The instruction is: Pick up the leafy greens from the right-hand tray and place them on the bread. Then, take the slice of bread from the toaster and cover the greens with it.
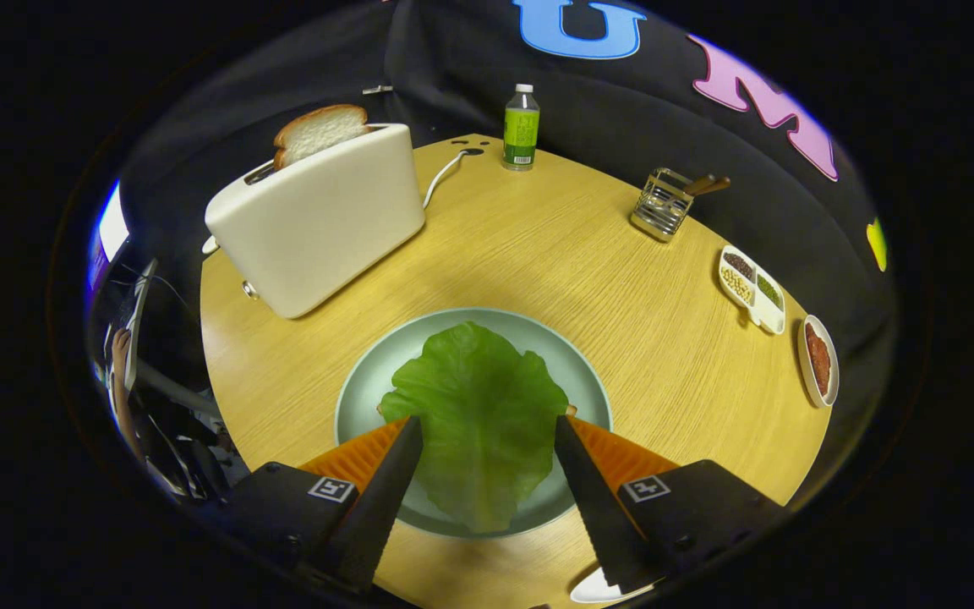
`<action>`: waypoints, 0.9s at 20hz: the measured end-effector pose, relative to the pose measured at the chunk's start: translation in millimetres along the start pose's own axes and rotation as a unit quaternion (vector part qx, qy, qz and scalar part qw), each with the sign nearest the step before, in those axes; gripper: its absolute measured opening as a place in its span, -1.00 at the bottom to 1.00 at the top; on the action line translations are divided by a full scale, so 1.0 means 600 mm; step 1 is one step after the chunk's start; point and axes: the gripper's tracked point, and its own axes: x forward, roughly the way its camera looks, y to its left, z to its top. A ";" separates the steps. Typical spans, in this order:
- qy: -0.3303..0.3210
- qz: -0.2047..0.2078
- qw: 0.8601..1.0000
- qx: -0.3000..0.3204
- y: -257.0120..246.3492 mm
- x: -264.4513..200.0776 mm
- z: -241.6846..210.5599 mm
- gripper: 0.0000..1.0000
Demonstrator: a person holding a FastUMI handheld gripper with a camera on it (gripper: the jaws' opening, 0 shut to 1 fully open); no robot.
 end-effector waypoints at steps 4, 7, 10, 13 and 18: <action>-0.056 -0.004 0.998 0.030 0.005 -0.051 0.052 0.98; -0.110 0.001 0.993 0.047 0.015 -0.106 0.121 0.97; -0.171 0.017 0.984 0.050 0.042 -0.163 0.207 0.97; -0.213 0.053 0.973 0.068 0.091 -0.203 0.288 1.00; -0.217 0.106 0.964 0.109 0.173 -0.196 0.377 0.98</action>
